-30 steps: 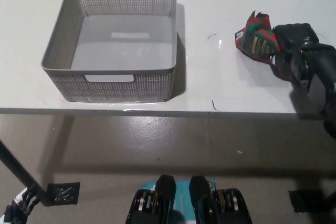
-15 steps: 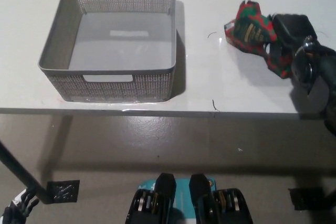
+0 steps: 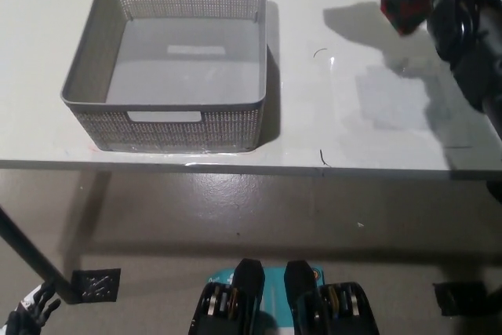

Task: Use the right hand to pick up a bag of coffee beans on the right hand side and place it into a container on the left hand side

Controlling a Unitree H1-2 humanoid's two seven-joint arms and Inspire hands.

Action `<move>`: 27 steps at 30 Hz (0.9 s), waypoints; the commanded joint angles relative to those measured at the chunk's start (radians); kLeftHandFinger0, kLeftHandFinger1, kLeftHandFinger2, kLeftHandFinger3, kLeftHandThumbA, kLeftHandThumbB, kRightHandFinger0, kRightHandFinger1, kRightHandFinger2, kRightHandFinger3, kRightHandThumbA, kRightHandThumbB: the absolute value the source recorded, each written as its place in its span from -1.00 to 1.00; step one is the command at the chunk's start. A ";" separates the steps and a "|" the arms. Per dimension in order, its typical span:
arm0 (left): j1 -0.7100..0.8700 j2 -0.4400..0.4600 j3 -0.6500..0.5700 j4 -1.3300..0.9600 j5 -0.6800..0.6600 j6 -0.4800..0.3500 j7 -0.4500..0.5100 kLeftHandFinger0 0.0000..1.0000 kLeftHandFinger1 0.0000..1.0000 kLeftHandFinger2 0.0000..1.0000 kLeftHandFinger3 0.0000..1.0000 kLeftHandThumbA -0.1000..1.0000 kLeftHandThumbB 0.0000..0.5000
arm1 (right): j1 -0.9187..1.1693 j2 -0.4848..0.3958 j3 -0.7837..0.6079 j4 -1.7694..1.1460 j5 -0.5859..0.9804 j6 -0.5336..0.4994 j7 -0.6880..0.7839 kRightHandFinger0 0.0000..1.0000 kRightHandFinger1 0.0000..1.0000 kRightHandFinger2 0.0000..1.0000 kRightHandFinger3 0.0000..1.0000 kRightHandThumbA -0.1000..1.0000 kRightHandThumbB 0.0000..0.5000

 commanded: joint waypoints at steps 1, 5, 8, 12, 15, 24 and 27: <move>0.020 0.021 0.005 -0.033 -0.014 -0.029 -0.017 1.00 1.00 1.00 1.00 1.00 -0.37 | -0.201 0.017 -0.038 -0.080 0.054 -0.042 -0.080 -1.00 -0.30 0.52 0.89 -1.00 -0.42; 0.025 0.028 -0.001 -0.035 -0.015 -0.028 -0.027 1.00 1.00 1.00 1.00 1.00 -0.37 | -0.225 0.045 -0.037 -0.095 0.050 -0.050 -0.064 -1.00 -0.49 0.45 0.54 -1.00 -0.35; 0.028 0.024 -0.001 -0.044 0.005 -0.022 -0.015 1.00 1.00 1.00 1.00 1.00 -0.33 | -0.242 0.079 -0.016 -0.094 0.031 -0.078 -0.080 -1.00 -0.63 0.37 0.48 -1.00 -0.32; 0.024 0.024 -0.009 -0.049 0.005 -0.009 -0.018 1.00 1.00 1.00 1.00 1.00 -0.30 | -0.262 0.126 -0.010 -0.094 0.026 -0.075 -0.085 -1.00 -0.67 0.39 0.53 -1.00 -0.31; 0.021 0.026 -0.013 -0.049 0.003 -0.014 -0.020 1.00 1.00 1.00 1.00 1.00 -0.27 | -0.278 0.169 -0.015 -0.094 0.035 -0.067 -0.067 -1.00 -0.70 0.38 0.49 -1.00 -0.33; 0.009 0.042 -0.021 -0.057 0.013 -0.011 -0.027 1.00 1.00 1.00 1.00 1.00 -0.26 | -0.274 0.271 -0.023 -0.070 0.050 -0.052 -0.087 -1.00 -0.49 0.54 0.54 -1.00 -0.14; 0.006 0.042 -0.023 -0.056 0.022 -0.008 -0.025 1.00 1.00 1.00 1.00 1.00 -0.25 | -0.267 0.288 -0.018 -0.060 0.045 -0.044 -0.095 -1.00 -0.88 -0.29 -0.29 -1.00 -0.01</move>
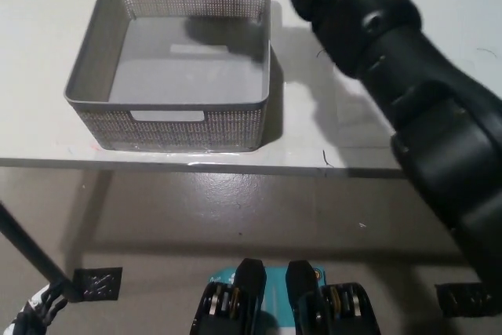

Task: Use the right hand to pick up a bag of coffee beans on the right hand side and place it into a container on the left hand side

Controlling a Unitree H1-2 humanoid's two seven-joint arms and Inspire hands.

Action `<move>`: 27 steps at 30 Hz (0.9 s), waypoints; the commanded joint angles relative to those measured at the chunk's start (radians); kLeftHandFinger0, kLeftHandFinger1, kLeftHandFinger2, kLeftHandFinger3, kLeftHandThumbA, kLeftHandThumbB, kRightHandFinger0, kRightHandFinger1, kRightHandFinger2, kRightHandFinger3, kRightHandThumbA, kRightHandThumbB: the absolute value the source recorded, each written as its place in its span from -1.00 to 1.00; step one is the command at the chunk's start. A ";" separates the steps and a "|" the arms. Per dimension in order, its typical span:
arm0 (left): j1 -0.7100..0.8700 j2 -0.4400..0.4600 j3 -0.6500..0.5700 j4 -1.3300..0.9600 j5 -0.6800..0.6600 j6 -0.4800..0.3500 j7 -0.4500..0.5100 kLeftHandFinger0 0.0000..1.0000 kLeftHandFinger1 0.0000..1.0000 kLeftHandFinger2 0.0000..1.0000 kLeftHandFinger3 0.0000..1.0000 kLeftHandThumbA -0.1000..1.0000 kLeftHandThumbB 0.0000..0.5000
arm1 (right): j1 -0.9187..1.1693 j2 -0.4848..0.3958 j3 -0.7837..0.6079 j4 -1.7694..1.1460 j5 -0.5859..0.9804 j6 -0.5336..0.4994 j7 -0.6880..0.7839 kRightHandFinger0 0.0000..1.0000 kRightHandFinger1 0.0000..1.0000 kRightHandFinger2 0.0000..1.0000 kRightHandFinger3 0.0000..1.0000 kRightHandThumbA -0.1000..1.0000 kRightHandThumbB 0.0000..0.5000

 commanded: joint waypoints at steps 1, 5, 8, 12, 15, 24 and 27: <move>0.001 0.022 -0.002 -0.036 0.012 -0.004 -0.010 1.00 1.00 1.00 1.00 1.00 -0.24 | -0.098 0.008 -0.015 -0.011 0.037 -0.013 -0.066 -1.00 -0.97 -0.37 -0.41 -1.00 -0.05; 0.003 0.020 -0.005 -0.042 0.016 0.002 -0.008 1.00 1.00 1.00 1.00 1.00 -0.15 | -0.076 0.030 -0.022 0.008 0.047 -0.013 -0.079 -1.00 -0.97 0.01 -0.27 -1.00 -0.04; 0.003 0.020 -0.005 -0.046 0.020 0.003 -0.006 1.00 1.00 1.00 1.00 1.00 -0.13 | -0.064 0.038 -0.011 0.018 0.041 0.001 -0.074 -0.99 -0.96 -0.27 -0.51 -1.00 0.04; -0.003 0.025 -0.004 -0.055 0.016 0.017 -0.008 1.00 1.00 1.00 1.00 1.00 -0.16 | -0.053 0.029 -0.005 0.026 0.038 0.006 -0.070 -0.81 -0.73 -0.28 -0.16 -1.00 0.45; -0.006 0.028 -0.005 -0.053 0.019 0.011 -0.012 1.00 1.00 1.00 1.00 1.00 -0.17 | -0.038 0.019 -0.006 0.029 0.040 0.009 -0.072 -1.00 -1.00 -0.82 -0.31 -1.00 0.03; -0.010 0.028 -0.007 -0.065 0.018 0.028 -0.011 1.00 1.00 1.00 1.00 1.00 -0.13 | -0.044 -0.001 -0.023 0.018 0.074 0.073 0.100 1.00 1.00 1.00 1.00 0.84 0.87; -0.014 0.029 -0.008 -0.059 0.017 0.020 -0.015 1.00 1.00 1.00 1.00 1.00 -0.11 | -0.049 -0.012 -0.017 0.012 0.074 0.076 0.130 1.00 1.00 1.00 1.00 0.99 0.86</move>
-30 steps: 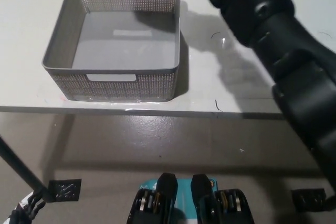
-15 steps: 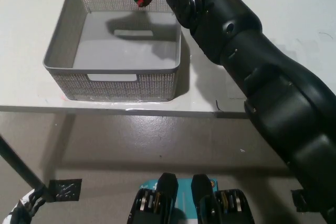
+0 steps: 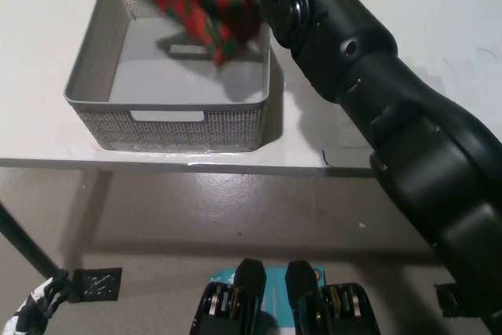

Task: Use the right hand to pick up a bag of coffee beans on the right hand side and place it into a container on the left hand side

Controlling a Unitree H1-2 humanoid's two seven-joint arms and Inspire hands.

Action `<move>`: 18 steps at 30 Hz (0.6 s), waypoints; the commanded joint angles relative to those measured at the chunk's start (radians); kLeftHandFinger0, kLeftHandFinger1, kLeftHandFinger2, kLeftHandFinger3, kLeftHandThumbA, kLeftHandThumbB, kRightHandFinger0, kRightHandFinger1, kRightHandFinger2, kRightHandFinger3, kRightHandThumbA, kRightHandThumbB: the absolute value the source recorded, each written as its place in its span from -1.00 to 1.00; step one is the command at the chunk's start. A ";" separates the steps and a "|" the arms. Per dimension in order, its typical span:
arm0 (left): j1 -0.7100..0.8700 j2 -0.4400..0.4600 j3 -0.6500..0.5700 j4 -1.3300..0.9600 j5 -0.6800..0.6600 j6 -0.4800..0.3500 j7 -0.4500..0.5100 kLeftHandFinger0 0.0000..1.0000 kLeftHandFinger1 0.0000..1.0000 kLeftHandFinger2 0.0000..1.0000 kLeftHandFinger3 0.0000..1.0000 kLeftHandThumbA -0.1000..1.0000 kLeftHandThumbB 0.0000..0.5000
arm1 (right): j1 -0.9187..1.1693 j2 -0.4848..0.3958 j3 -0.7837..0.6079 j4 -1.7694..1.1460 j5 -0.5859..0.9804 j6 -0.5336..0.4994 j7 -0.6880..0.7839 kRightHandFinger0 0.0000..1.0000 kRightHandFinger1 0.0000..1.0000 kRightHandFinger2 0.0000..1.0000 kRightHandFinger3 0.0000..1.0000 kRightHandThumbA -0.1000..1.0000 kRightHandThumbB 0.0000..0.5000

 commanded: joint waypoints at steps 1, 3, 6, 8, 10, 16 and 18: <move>-0.002 0.021 -0.004 -0.031 0.005 0.000 -0.012 1.00 1.00 1.00 1.00 1.00 -0.10 | -0.078 -0.035 -0.006 -0.036 0.034 0.014 0.062 1.00 1.00 1.00 1.00 1.00 0.86; 0.002 0.019 -0.004 -0.034 0.006 0.001 -0.011 1.00 1.00 1.00 1.00 1.00 -0.09 | -0.078 -0.043 -0.002 -0.041 0.033 0.022 0.080 1.00 1.00 1.00 1.00 1.00 0.90; -0.004 0.017 -0.006 -0.028 0.009 0.000 -0.011 1.00 1.00 1.00 1.00 1.00 -0.13 | -0.078 -0.059 -0.001 -0.047 0.035 0.026 0.097 1.00 1.00 1.00 1.00 1.00 0.94; -0.004 0.019 -0.006 -0.028 0.013 -0.006 -0.011 1.00 1.00 1.00 1.00 1.00 -0.16 | -0.077 -0.067 -0.002 -0.051 0.038 0.025 0.107 1.00 1.00 1.00 1.00 1.00 0.99; -0.006 0.021 -0.006 -0.033 0.014 0.008 -0.010 1.00 1.00 1.00 1.00 1.00 -0.12 | -0.077 -0.078 0.000 -0.054 0.039 0.023 0.110 1.00 1.00 1.00 1.00 1.00 1.00; -0.006 0.023 -0.007 -0.035 0.014 0.008 -0.013 1.00 1.00 1.00 1.00 1.00 -0.12 | -0.071 -0.135 -0.050 -0.126 0.089 -0.008 0.119 1.00 1.00 1.00 1.00 1.00 0.82; -0.005 0.026 -0.006 -0.034 0.011 0.006 -0.015 1.00 1.00 1.00 1.00 1.00 -0.11 | -0.064 -0.158 -0.090 -0.177 0.124 -0.021 0.138 1.00 1.00 1.00 1.00 1.00 0.80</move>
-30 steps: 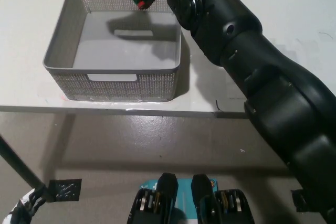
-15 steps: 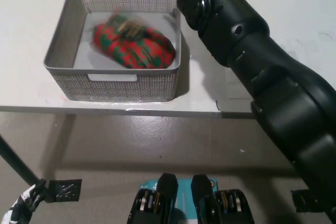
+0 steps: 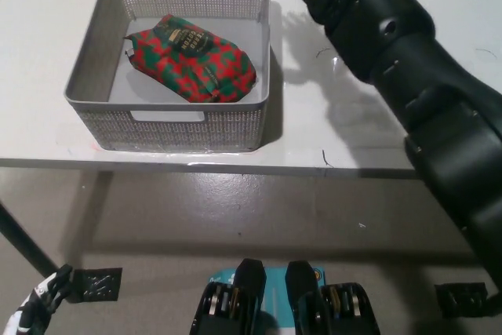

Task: Use the right hand to pick up a bag of coffee beans on the right hand side and place it into a container on the left hand side

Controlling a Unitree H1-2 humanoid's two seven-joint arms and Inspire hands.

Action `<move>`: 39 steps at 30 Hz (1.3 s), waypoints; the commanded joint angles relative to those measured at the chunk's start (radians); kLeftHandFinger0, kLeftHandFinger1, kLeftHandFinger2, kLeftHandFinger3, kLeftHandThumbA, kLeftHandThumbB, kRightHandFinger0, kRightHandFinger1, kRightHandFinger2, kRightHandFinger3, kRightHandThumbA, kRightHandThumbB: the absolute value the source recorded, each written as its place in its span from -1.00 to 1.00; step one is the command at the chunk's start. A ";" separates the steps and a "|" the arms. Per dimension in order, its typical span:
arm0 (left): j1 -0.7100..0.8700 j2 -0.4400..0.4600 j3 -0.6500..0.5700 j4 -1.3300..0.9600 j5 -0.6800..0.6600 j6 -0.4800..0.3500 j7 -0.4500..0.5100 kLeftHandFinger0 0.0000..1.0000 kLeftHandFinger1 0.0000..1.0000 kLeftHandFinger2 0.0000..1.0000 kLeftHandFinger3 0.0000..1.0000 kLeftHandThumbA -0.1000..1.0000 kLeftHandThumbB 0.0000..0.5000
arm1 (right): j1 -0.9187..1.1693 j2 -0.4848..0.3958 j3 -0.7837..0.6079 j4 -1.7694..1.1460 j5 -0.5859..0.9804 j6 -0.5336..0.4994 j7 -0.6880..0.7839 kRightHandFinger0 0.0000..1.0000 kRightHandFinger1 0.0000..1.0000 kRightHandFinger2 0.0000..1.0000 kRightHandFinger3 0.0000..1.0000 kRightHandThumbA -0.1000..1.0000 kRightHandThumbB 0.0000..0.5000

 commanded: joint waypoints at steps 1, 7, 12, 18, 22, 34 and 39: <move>0.000 0.026 0.000 -0.031 0.005 0.009 -0.011 1.00 1.00 1.00 1.00 1.00 -0.11 | -0.056 -0.095 -0.098 -0.174 0.122 -0.026 0.060 1.00 1.00 1.00 1.00 1.00 0.74; 0.016 0.025 0.004 -0.037 0.003 0.013 -0.008 1.00 1.00 1.00 1.00 1.00 -0.18 | 0.061 -0.196 -0.312 -0.661 0.294 0.122 0.172 1.00 1.00 1.00 1.00 1.00 0.68; 0.030 0.022 0.013 -0.030 -0.012 0.013 -0.006 1.00 1.00 1.00 1.00 1.00 -0.10 | 0.234 -0.250 -0.401 -1.064 0.372 0.199 0.210 1.00 1.00 1.00 1.00 1.00 0.76; 0.018 0.018 0.004 -0.007 -0.007 0.004 -0.012 1.00 1.00 1.00 1.00 1.00 -0.07 | 0.546 -0.271 -0.489 -1.455 0.501 0.256 0.230 1.00 1.00 1.00 1.00 1.00 0.64; -0.001 0.000 -0.013 0.009 0.007 -0.001 -0.010 1.00 1.00 1.00 1.00 1.00 -0.11 | 0.727 -0.277 -0.513 -1.620 0.531 0.227 0.213 1.00 1.00 1.00 1.00 1.00 0.62; -0.103 -0.029 -0.071 0.028 0.046 0.007 -0.025 1.00 1.00 1.00 1.00 1.00 0.01 | 1.372 -0.126 -0.403 -1.742 0.591 0.085 0.150 1.00 1.00 1.00 1.00 1.00 0.20; -0.179 -0.021 -0.100 0.030 0.067 0.030 -0.024 1.00 1.00 1.00 1.00 1.00 0.02 | 1.490 -0.100 -0.387 -1.632 0.570 -0.040 0.120 1.00 1.00 1.00 1.00 1.00 -0.05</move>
